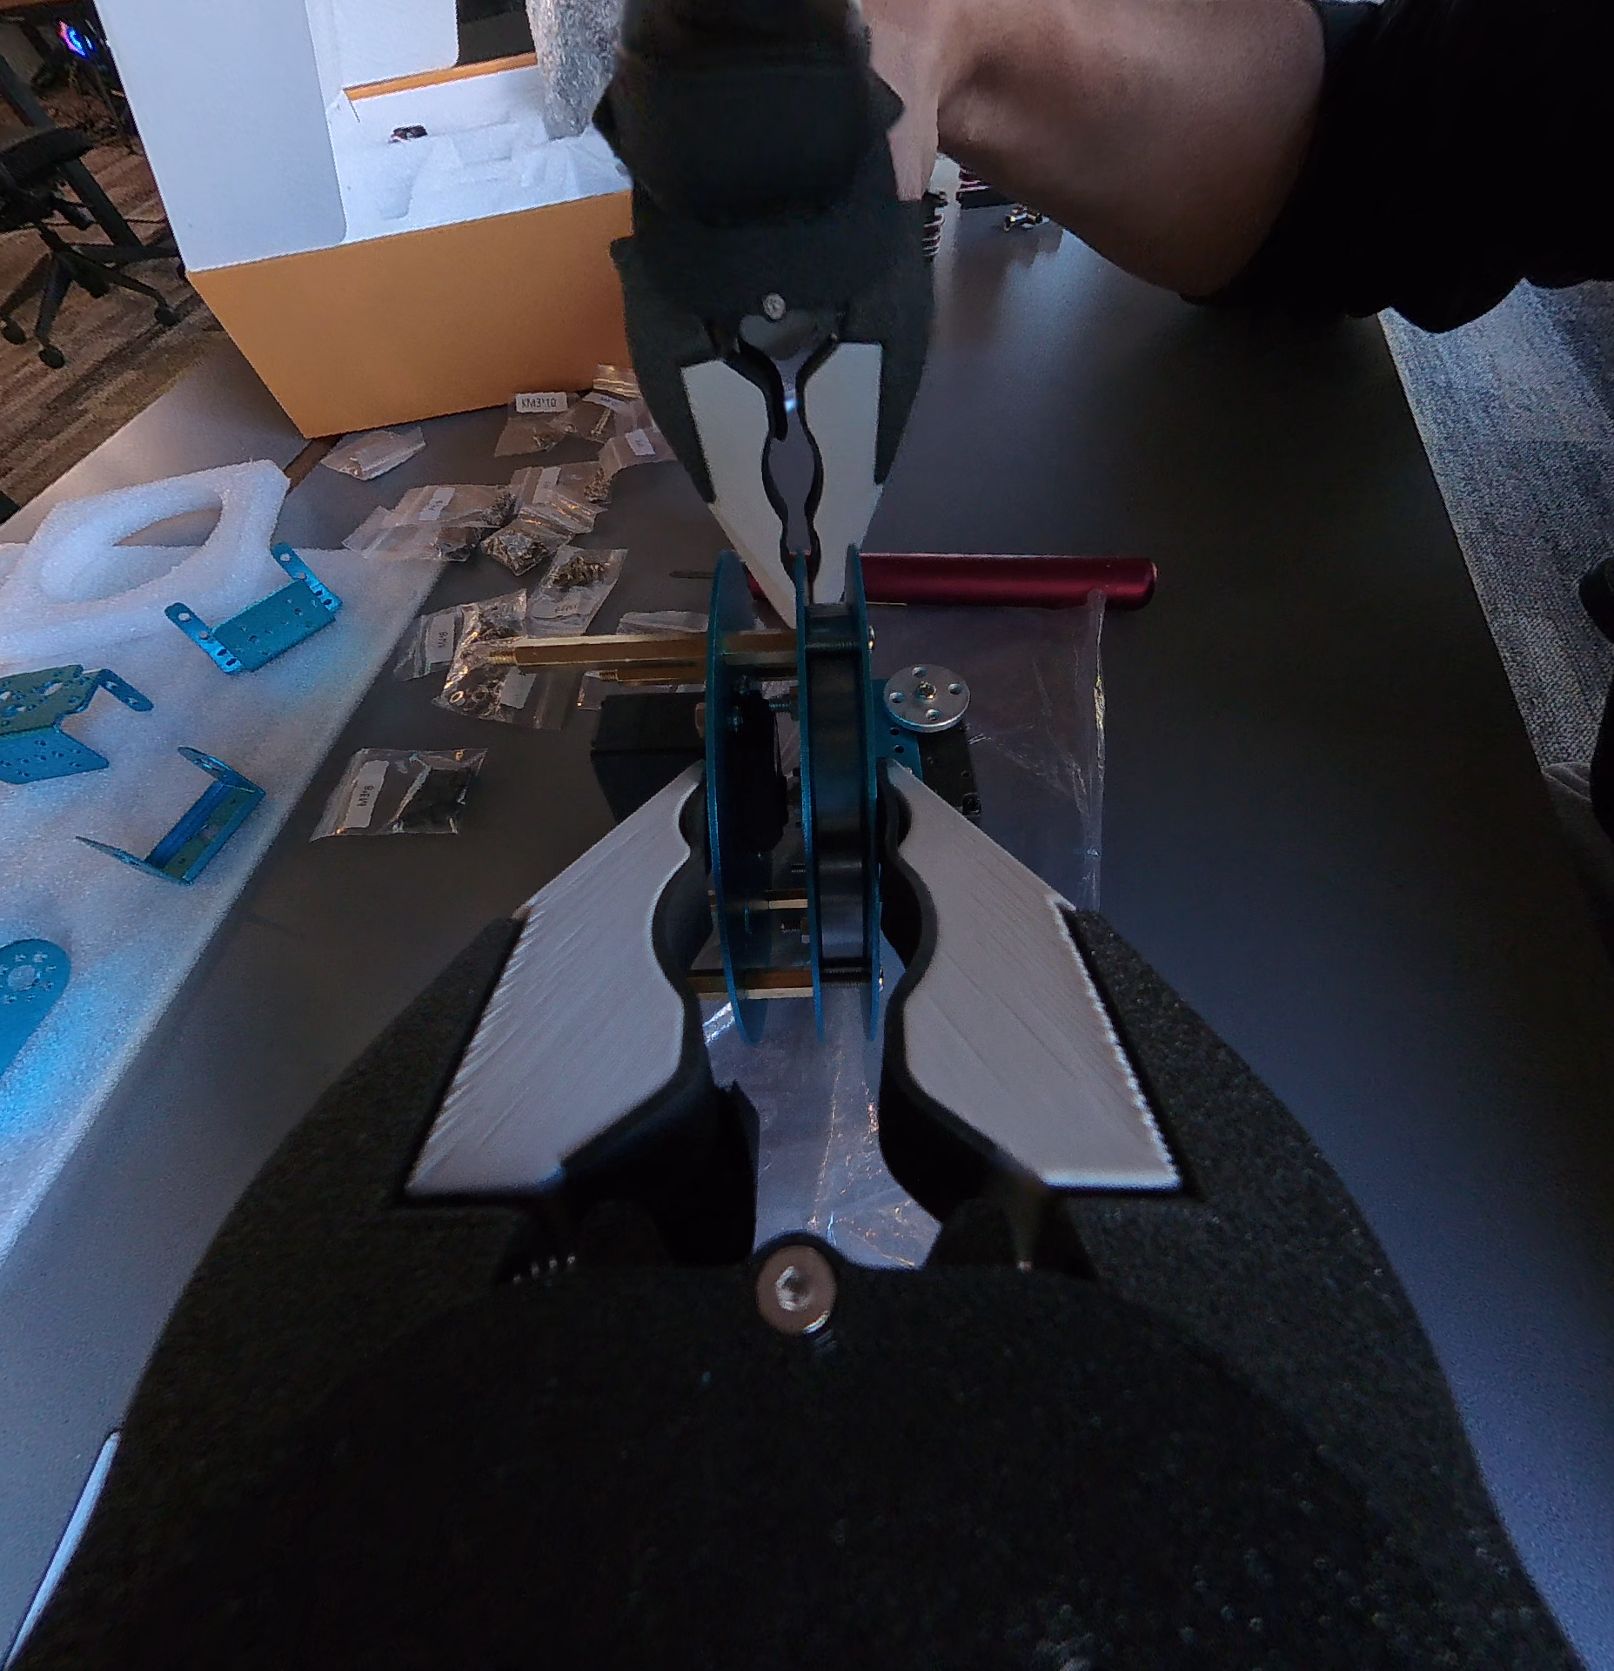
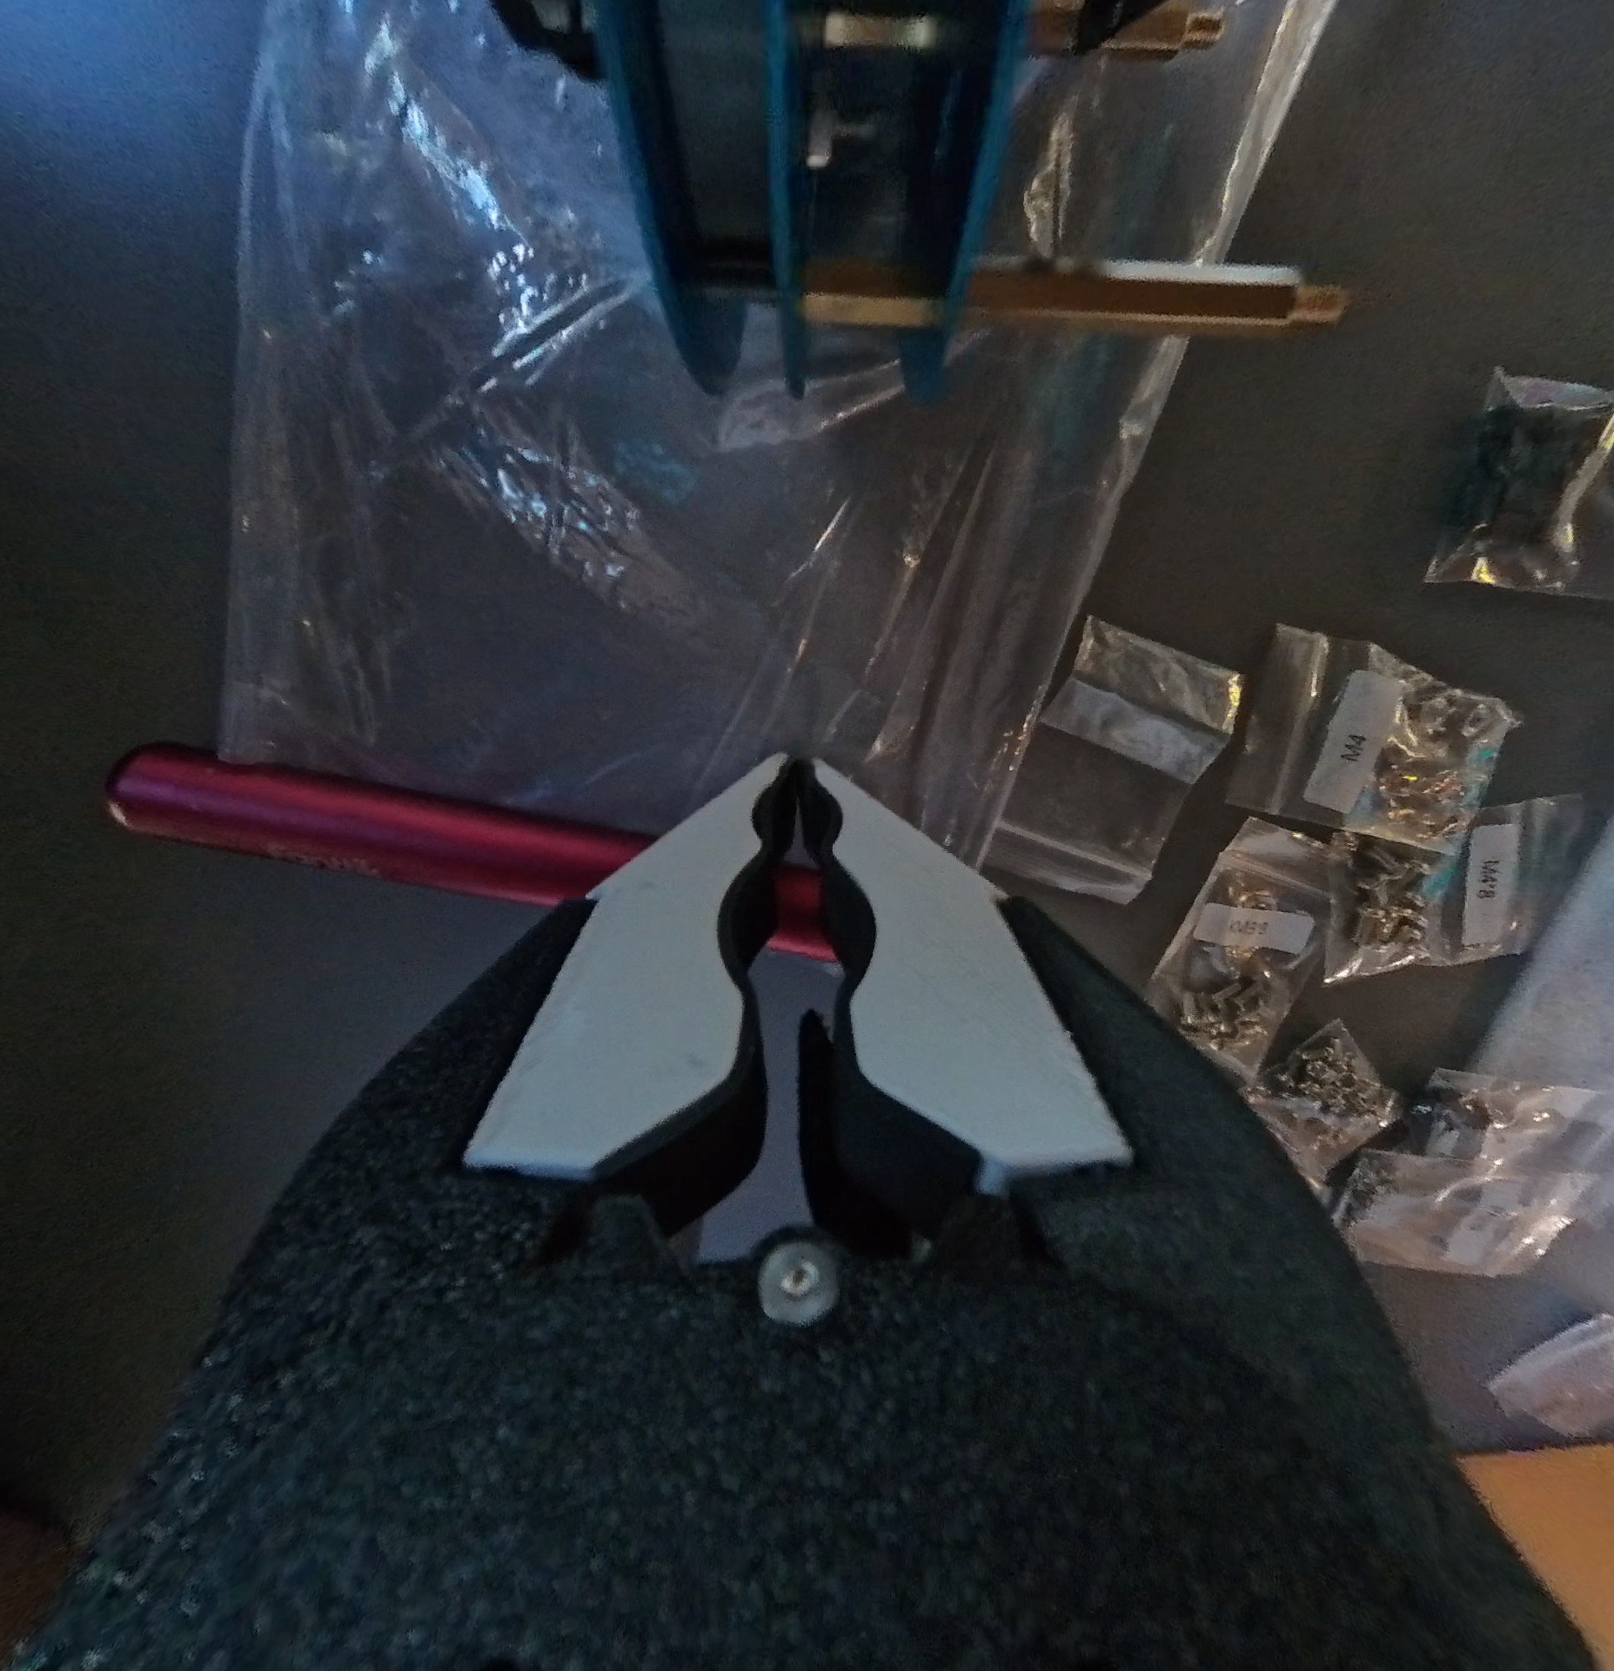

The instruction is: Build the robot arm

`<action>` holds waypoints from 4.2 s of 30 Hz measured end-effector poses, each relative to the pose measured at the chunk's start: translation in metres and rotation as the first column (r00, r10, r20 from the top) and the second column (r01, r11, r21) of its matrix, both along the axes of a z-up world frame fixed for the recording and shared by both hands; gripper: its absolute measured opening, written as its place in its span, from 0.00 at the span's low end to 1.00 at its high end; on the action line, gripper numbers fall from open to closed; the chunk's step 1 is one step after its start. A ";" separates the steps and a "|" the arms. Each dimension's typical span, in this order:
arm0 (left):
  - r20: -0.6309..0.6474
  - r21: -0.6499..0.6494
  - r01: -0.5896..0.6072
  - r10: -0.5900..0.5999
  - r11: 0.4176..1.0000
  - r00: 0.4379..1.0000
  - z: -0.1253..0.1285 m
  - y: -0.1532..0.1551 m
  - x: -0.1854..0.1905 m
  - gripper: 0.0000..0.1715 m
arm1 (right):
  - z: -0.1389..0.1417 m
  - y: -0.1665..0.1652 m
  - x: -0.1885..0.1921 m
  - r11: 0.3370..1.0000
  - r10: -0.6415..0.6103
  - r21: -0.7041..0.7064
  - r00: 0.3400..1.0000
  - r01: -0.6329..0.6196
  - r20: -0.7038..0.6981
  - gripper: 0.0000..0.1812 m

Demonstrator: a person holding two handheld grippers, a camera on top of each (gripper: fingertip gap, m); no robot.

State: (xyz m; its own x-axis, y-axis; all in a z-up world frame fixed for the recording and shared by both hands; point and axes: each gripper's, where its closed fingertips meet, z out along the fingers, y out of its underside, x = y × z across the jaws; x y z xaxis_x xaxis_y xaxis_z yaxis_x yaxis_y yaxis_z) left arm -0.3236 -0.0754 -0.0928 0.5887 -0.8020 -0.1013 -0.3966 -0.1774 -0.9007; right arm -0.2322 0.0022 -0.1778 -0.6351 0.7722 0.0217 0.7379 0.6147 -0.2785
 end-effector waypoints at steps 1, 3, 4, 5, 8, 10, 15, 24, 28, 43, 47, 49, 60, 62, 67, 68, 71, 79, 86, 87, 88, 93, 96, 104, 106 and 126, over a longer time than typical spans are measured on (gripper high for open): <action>0.000 0.001 0.000 0.000 1.000 1.000 0.000 0.000 0.000 0.19 | 0.002 -0.002 0.000 0.999 -0.010 -0.032 1.000 0.010 0.005 0.00; 0.000 0.001 0.000 0.000 1.000 1.000 0.000 0.000 0.000 0.19 | 0.007 -0.003 -0.002 0.996 -0.039 -0.083 0.999 0.039 -0.001 0.00; 0.000 0.002 0.000 0.000 1.000 1.000 0.000 0.000 0.000 0.19 | 0.009 -0.007 -0.003 0.991 -0.049 -0.127 0.999 0.049 -0.003 0.00; 0.001 0.003 0.000 0.000 1.000 1.000 0.000 0.000 0.000 0.19 | 0.012 -0.011 -0.002 0.984 -0.059 -0.171 0.998 0.057 -0.005 0.00; -0.003 0.008 -0.006 0.006 1.000 1.000 0.000 0.001 0.001 0.19 | 0.016 -0.019 -0.003 0.950 -0.118 -0.295 0.992 0.101 -0.042 0.00; -0.009 0.021 -0.007 0.008 1.000 1.000 0.001 0.001 0.002 0.19 | 0.019 -0.025 -0.001 0.915 -0.176 -0.378 0.982 0.138 -0.068 0.00; -0.017 0.043 -0.048 0.049 0.998 0.999 0.002 0.004 0.005 0.19 | 0.051 -0.042 -0.008 0.722 -0.398 -0.666 0.900 0.188 -0.177 0.00; -0.036 0.092 -0.104 0.107 0.990 0.994 0.003 0.006 0.013 0.19 | 0.113 -0.066 -0.024 0.113 -0.735 -0.980 0.678 0.163 0.028 0.00; -0.035 0.092 -0.110 0.114 0.990 0.993 0.003 0.007 0.014 0.19 | 0.120 -0.083 -0.036 -0.105 -0.749 -0.975 0.629 0.198 0.209 0.00; 0.008 0.075 -0.132 0.132 0.988 0.991 0.003 0.011 0.013 0.19 | 0.099 -0.082 -0.060 -0.277 -0.834 -0.922 0.410 0.269 0.370 0.00; 0.012 0.071 -0.137 0.137 0.988 0.991 0.003 0.011 0.013 0.19 | 0.094 -0.083 -0.066 -0.274 -0.838 -0.912 0.390 0.306 0.383 0.00; 0.010 0.074 -0.141 0.140 0.987 0.990 0.003 0.011 0.013 0.19 | 0.092 -0.082 -0.066 -0.268 -0.844 -0.904 0.371 0.334 0.387 0.00; -0.028 0.114 -0.186 0.190 0.976 0.981 0.004 0.011 0.020 0.19 | 0.084 -0.078 -0.060 -0.173 -0.871 -0.831 0.311 0.529 0.380 0.00; -0.023 0.110 -0.221 0.225 0.969 0.974 0.004 0.012 0.019 0.19 | 0.084 -0.076 -0.059 -0.174 -0.874 -0.819 0.296 0.548 0.384 0.00; 0.032 0.051 -0.379 0.378 0.924 0.925 0.004 0.017 0.011 0.19 | 0.093 -0.069 -0.059 -0.211 -0.901 -0.824 0.223 0.525 0.373 0.00; 0.040 0.049 -0.399 0.397 0.916 0.917 0.004 0.017 0.011 0.19 | 0.095 -0.071 -0.060 -0.206 -0.908 -0.834 0.218 0.512 0.358 0.00; 0.073 0.016 -0.489 0.487 0.872 0.871 0.003 0.016 0.007 0.19 | 0.108 -0.081 -0.062 -0.199 -0.930 -0.883 0.202 0.426 0.307 0.00; 0.155 0.011 -0.749 0.739 0.662 0.655 0.002 0.006 0.004 0.19 | 0.108 -0.087 -0.044 -0.242 -0.957 -0.951 0.117 0.191 0.267 0.00; 0.244 -0.064 -0.855 0.839 0.514 0.486 0.001 -0.002 0.012 0.22 | 0.097 -0.080 -0.047 -0.280 -0.940 -0.951 0.161 0.133 0.300 0.00; 0.236 -0.069 -0.849 0.836 0.523 0.496 -0.001 -0.002 0.016 0.26 | 0.096 -0.080 -0.049 -0.284 -0.937 -0.950 0.173 0.131 0.304 0.00; 0.213 -0.075 -0.840 0.832 0.537 0.513 -0.005 -0.004 0.020 0.29 | 0.095 -0.081 -0.051 -0.286 -0.933 -0.949 0.187 0.132 0.307 0.00; 0.114 -0.058 -0.836 0.835 0.546 0.538 -0.021 -0.013 0.018 0.22 | 0.098 -0.077 -0.058 -0.276 -0.935 -0.955 0.200 0.111 0.293 0.00; 0.113 -0.048 -0.855 0.853 0.516 0.509 -0.021 -0.015 0.014 0.19 | 0.099 -0.075 -0.062 -0.281 -0.928 -0.953 0.223 0.115 0.300 0.00; 0.127 -0.052 -0.885 0.882 0.462 0.453 -0.020 -0.014 0.015 0.19 | 0.091 -0.072 -0.067 -0.313 -0.911 -0.937 0.232 0.152 0.342 0.00; 0.134 -0.056 -0.888 0.884 0.457 0.447 -0.019 -0.013 0.015 0.19 | 0.092 -0.074 -0.069 -0.315 -0.908 -0.936 0.237 0.156 0.346 0.00; 0.173 -0.083 -0.888 0.884 0.452 0.434 -0.016 -0.008 0.016 0.20 | 0.089 -0.065 -0.068 -0.364 -0.911 -0.902 0.113 0.233 0.397 0.00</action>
State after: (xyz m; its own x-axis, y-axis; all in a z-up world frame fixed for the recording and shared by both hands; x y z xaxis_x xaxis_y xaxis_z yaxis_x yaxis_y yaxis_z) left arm -0.3079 -0.0836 -0.1090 0.9831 0.1698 0.0688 0.1218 -0.3251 -0.9378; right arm -0.2998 -0.0630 -0.0888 0.1284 0.3016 -0.9447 -0.0424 -0.9501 -0.3091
